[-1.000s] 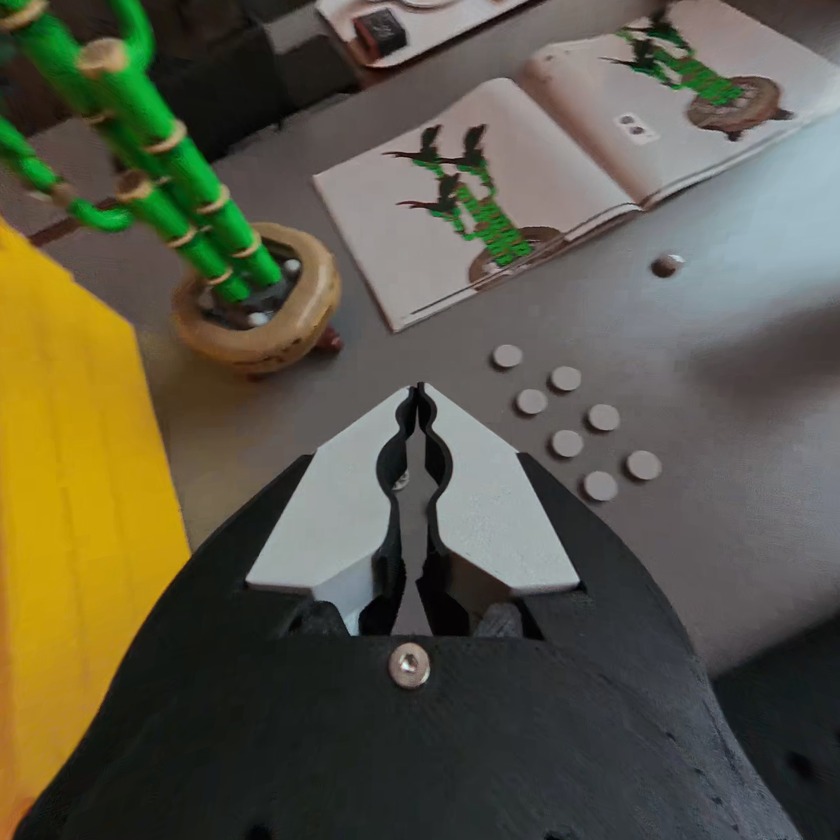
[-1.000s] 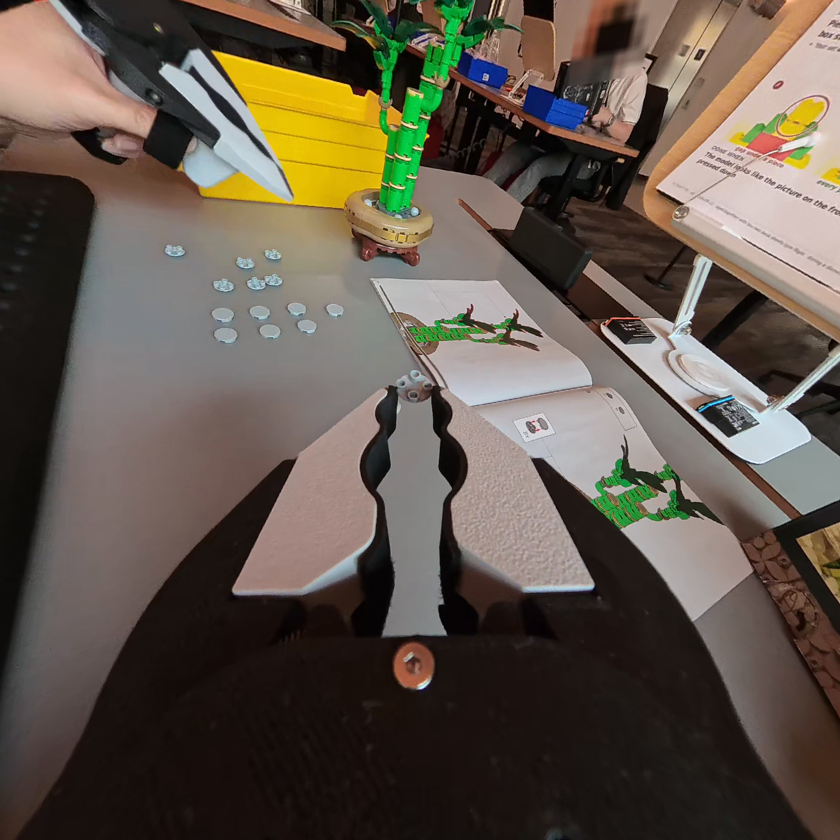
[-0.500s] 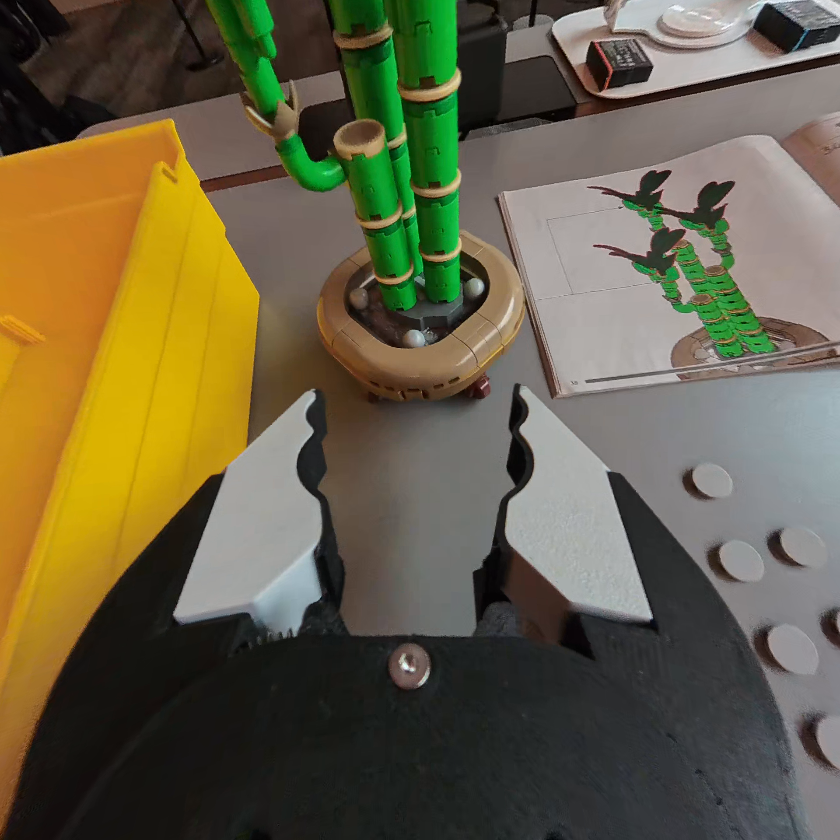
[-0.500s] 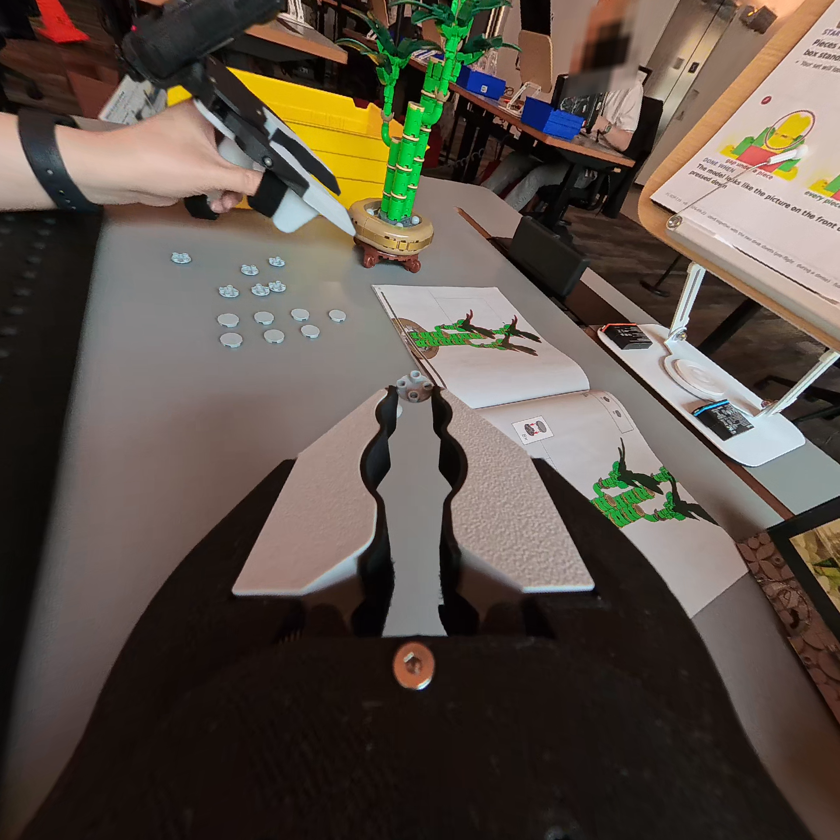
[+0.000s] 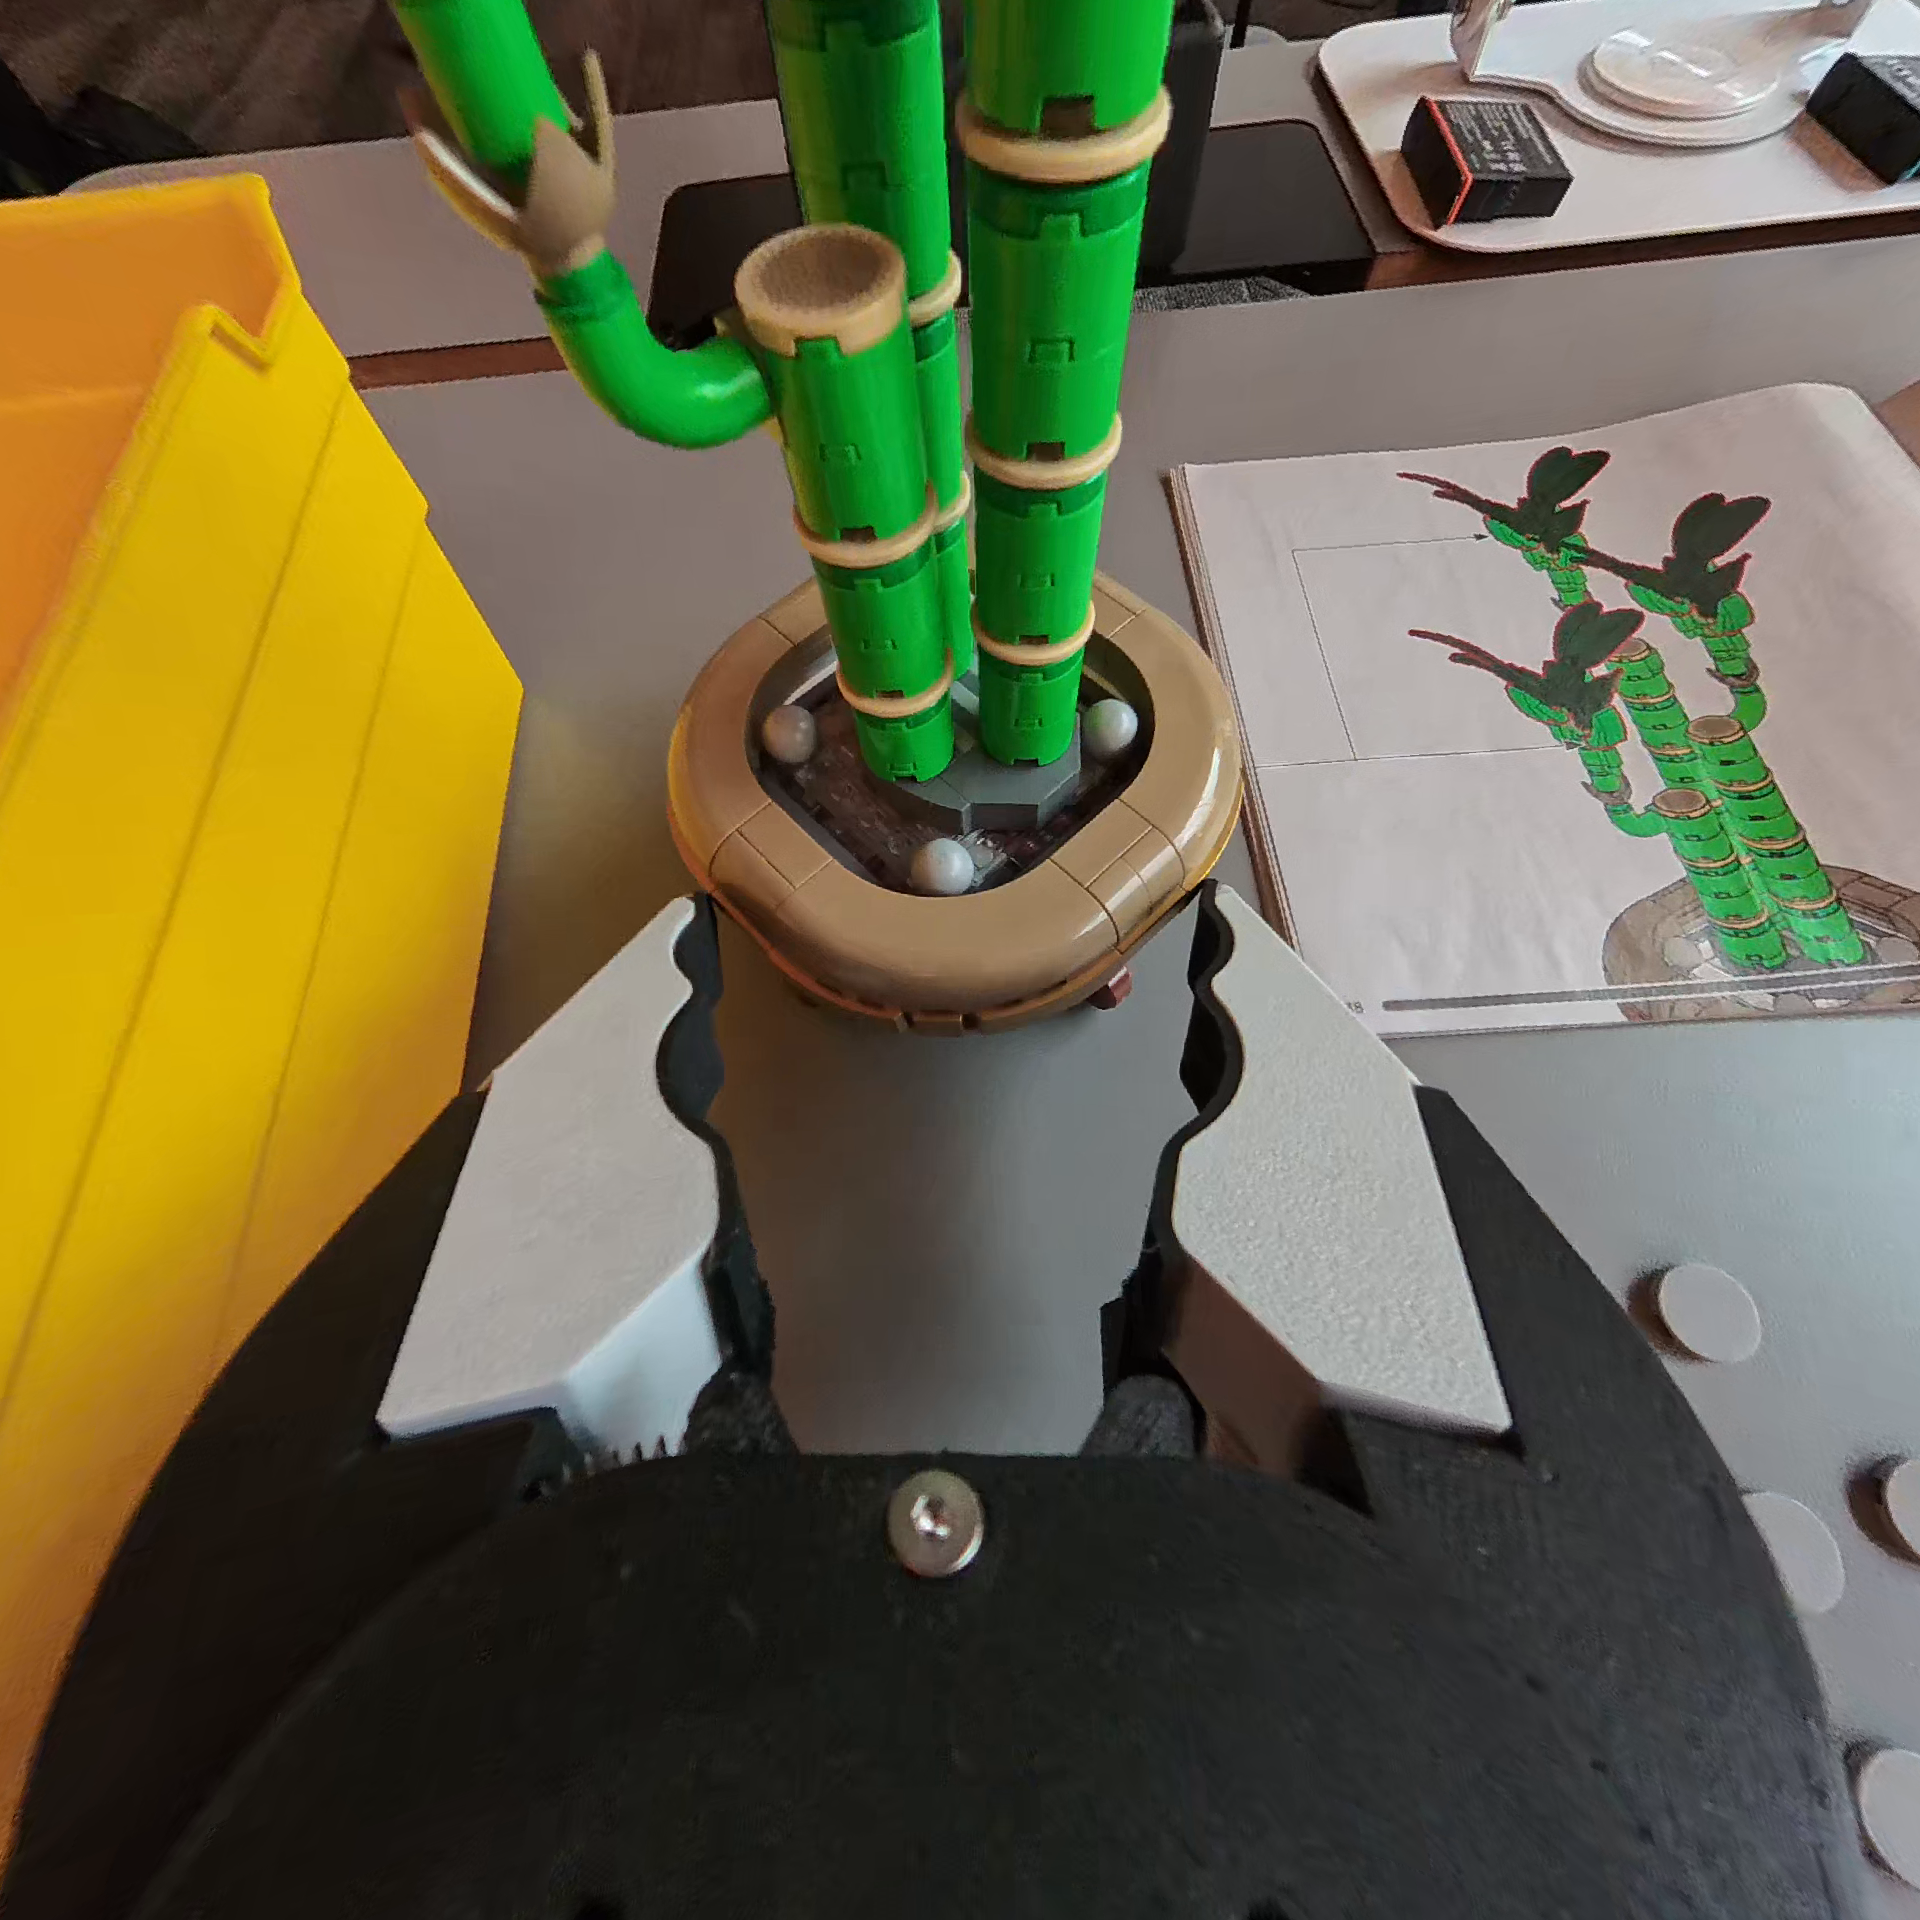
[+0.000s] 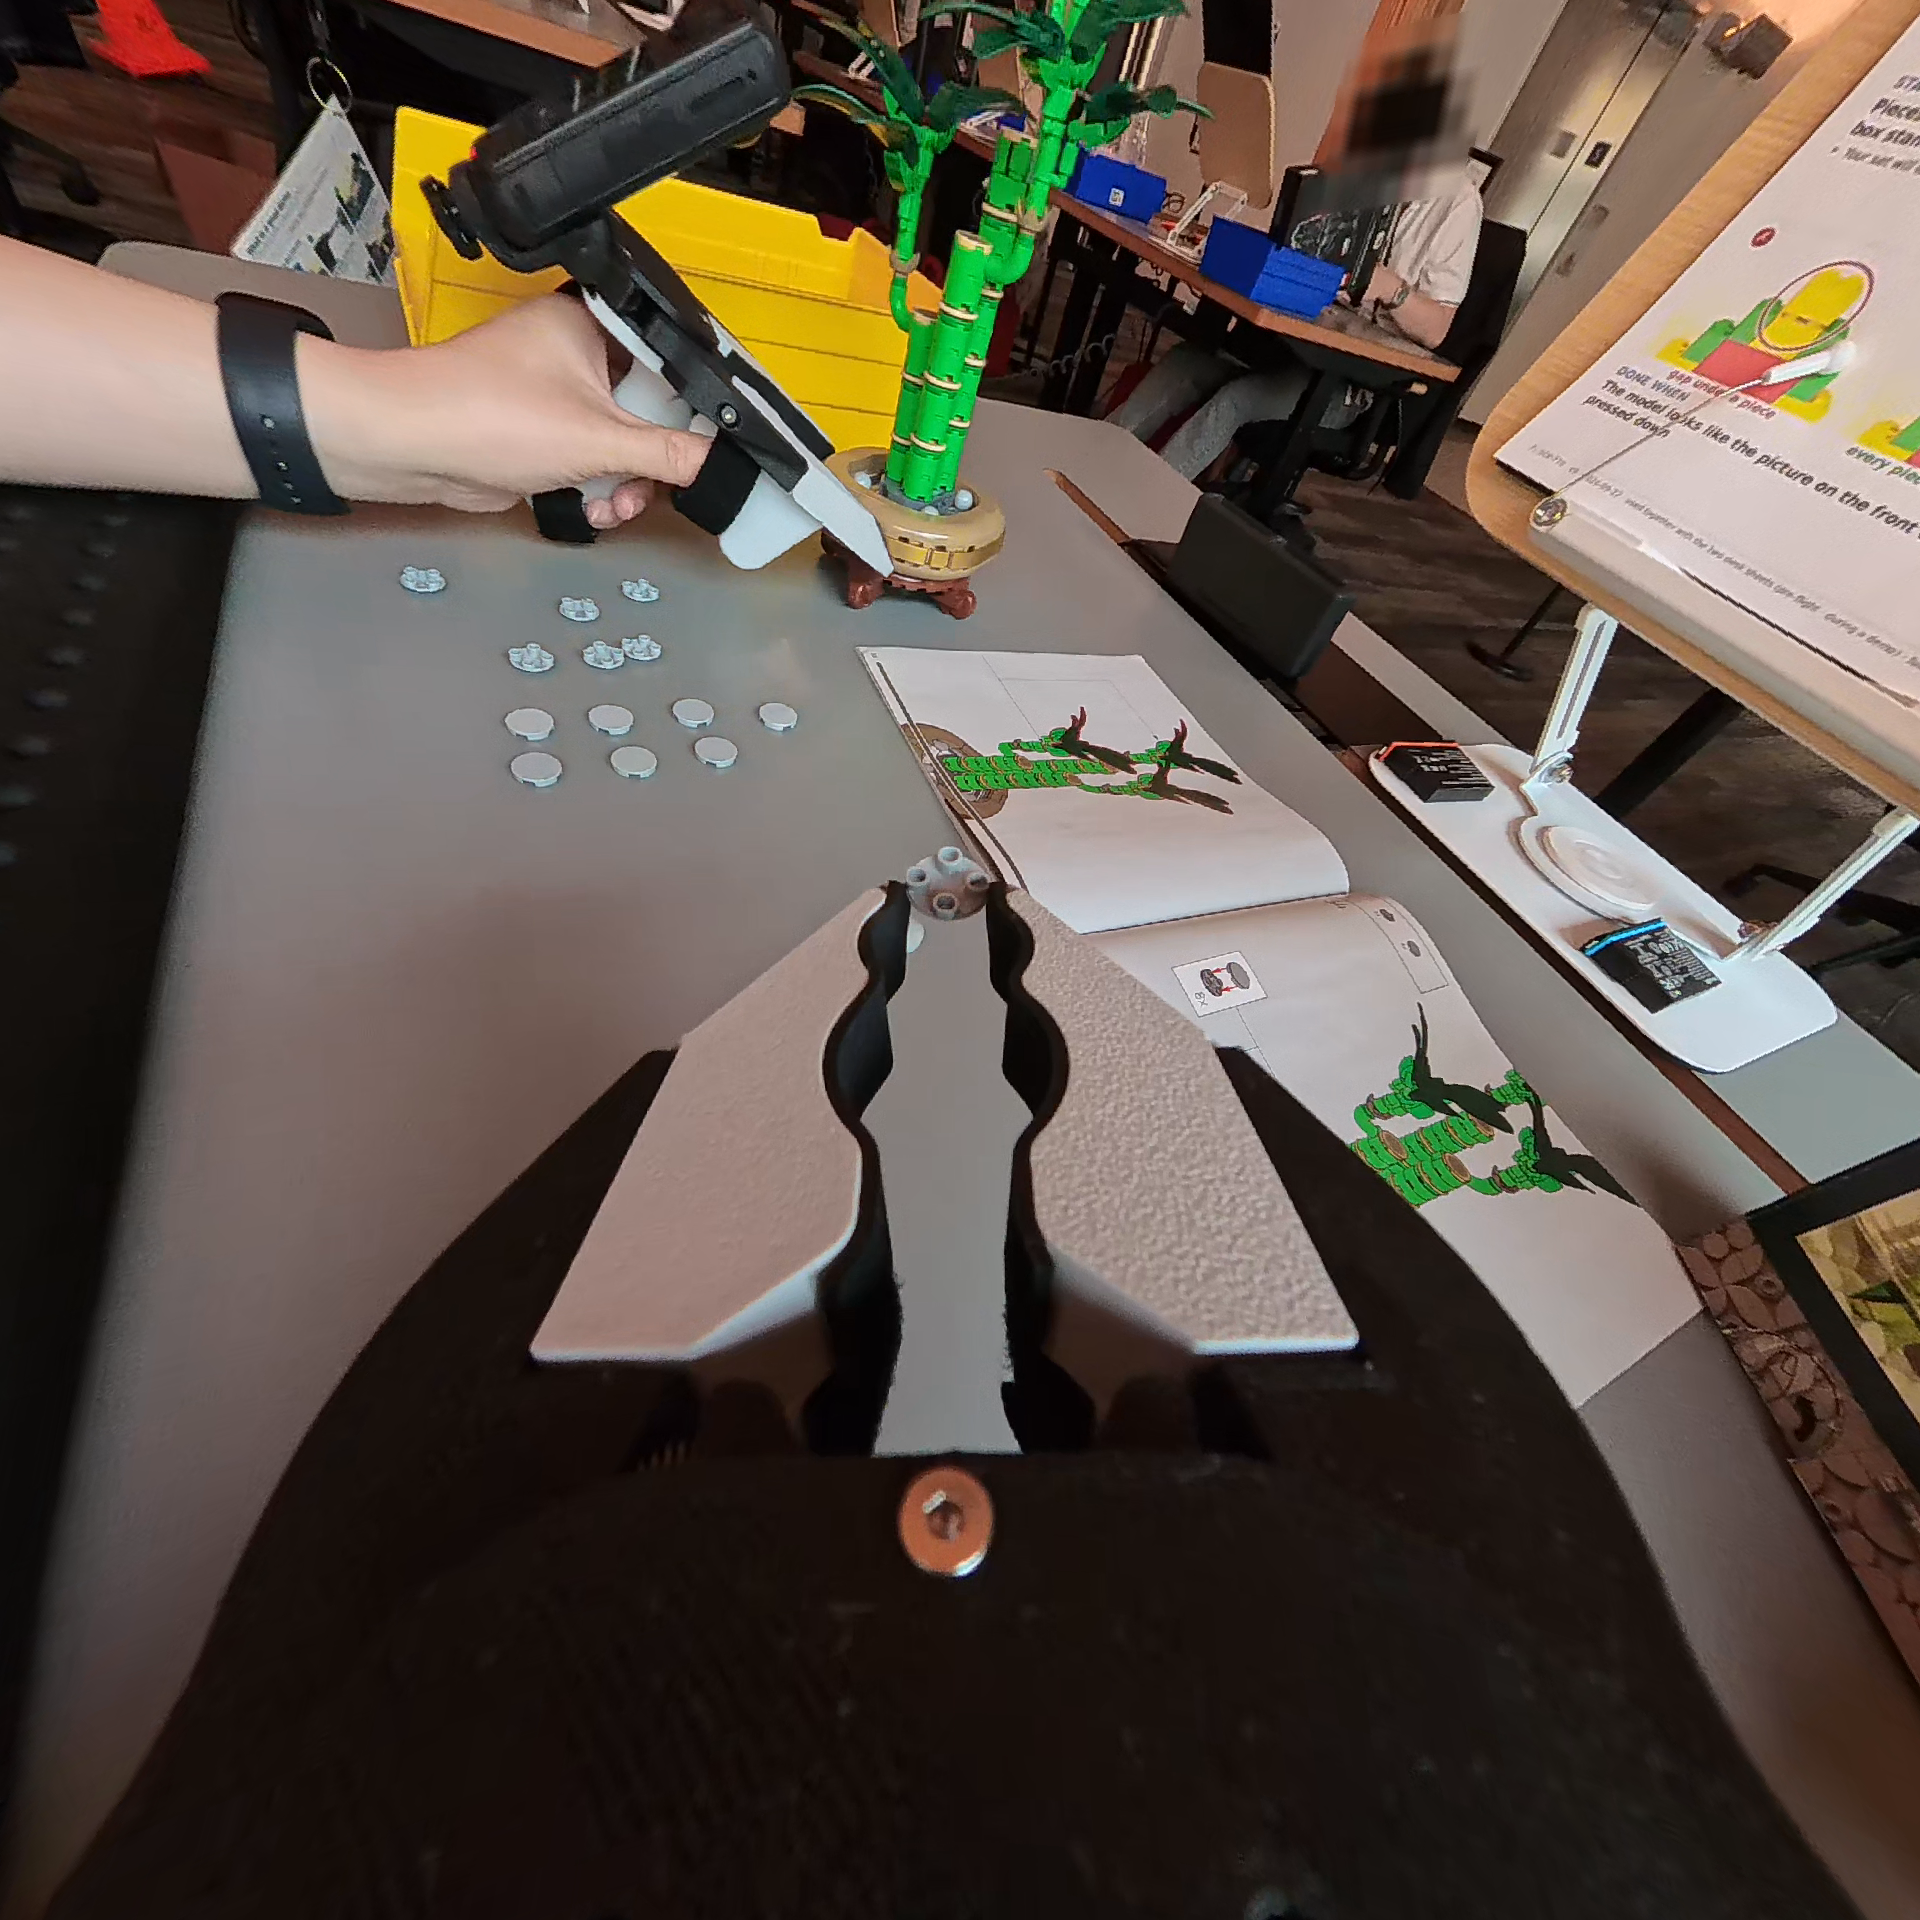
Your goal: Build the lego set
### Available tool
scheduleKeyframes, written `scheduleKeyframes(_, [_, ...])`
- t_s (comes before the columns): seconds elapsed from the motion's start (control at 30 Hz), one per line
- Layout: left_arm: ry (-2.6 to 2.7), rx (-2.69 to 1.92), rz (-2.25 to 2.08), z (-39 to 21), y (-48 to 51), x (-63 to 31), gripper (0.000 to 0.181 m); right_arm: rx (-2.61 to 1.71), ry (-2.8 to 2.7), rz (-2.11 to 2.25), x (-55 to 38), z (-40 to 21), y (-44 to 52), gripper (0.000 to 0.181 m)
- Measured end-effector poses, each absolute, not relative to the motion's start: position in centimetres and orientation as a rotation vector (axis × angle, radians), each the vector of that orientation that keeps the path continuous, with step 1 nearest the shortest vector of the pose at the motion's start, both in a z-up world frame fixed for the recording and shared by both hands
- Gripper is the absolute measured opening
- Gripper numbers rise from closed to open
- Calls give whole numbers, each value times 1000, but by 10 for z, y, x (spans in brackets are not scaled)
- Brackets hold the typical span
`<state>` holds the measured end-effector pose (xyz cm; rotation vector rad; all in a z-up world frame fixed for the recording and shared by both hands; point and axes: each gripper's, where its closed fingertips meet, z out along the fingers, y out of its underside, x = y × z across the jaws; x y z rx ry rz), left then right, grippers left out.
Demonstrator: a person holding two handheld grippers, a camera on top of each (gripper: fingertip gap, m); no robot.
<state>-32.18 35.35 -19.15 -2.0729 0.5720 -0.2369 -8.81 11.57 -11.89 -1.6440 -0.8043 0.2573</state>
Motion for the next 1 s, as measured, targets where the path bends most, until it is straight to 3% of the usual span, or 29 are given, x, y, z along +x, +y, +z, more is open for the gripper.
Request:
scheduleKeyframes(0.73, [565,-2030,-242,-191,454,-290,90,-1628,-835,240,-91,-117,111,14])
scheduleKeyframes(1.0, [567,-2004,-397,-167,424,-299,90,-1645,-843,200,-89,-120,113,14])
